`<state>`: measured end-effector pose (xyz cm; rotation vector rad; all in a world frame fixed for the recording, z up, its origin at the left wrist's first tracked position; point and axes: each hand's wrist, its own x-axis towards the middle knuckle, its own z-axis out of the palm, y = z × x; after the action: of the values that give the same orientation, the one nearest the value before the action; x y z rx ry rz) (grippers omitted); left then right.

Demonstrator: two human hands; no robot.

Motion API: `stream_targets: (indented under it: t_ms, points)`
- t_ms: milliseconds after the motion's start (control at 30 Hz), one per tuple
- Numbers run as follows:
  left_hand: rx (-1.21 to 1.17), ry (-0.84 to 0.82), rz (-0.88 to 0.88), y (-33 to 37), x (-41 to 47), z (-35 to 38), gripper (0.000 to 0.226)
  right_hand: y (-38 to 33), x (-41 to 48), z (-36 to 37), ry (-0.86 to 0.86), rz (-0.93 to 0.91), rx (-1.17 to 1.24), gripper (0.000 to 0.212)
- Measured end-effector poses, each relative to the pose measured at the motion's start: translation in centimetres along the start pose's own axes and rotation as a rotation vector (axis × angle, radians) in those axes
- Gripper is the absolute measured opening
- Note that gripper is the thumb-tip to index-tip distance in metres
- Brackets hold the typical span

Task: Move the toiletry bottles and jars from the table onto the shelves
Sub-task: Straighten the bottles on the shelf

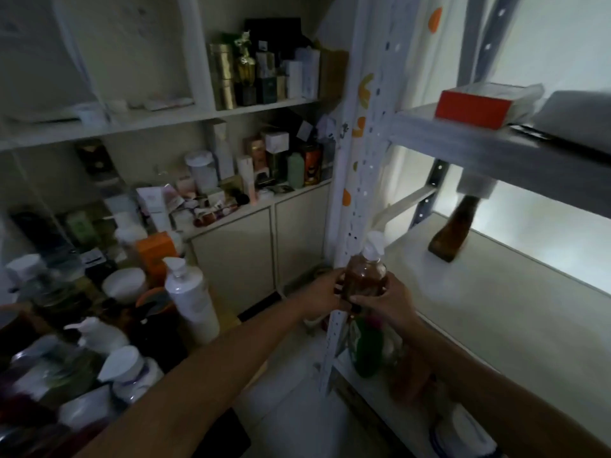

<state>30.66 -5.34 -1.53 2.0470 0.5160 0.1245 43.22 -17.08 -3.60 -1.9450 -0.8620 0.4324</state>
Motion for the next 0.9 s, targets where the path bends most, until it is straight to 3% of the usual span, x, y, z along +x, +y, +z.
stream_targets:
  t_ms: [167, 333, 500, 633, 733, 900]
  points:
    - [-0.164, -0.107, 0.047, 4.4, 3.7, 3.9, 0.077, 2.6, 0.4, -4.4, 0.291, 0.101, -0.02, 0.069]
    - [-0.199, -0.171, 0.082, 6.5, 6.1, 6.9, 0.068, 4.0, 1.8, -6.5, 0.424, 0.247, 0.0, 0.064]
    - [-0.233, -0.213, 0.06, 6.9, 8.2, 6.9, 0.071, 4.2, 4.0, -7.2, 0.413, 0.276, 0.003, 0.064]
    - [-0.236, -0.248, 0.078, 6.2, 9.8, 6.2, 0.068, 4.8, 4.6, -7.2, 0.344, 0.253, 0.158, 0.077]
    - [-0.189, -0.255, 0.143, 5.3, 10.2, 6.1, 0.054, 6.3, 2.5, -7.3, 0.327, 0.18, 0.256, 0.08]
    - [-0.156, -0.262, 0.24, 3.9, 11.6, 6.6, 0.062, 8.1, 1.4, -6.7, 0.274, 0.135, 0.249, 0.079]
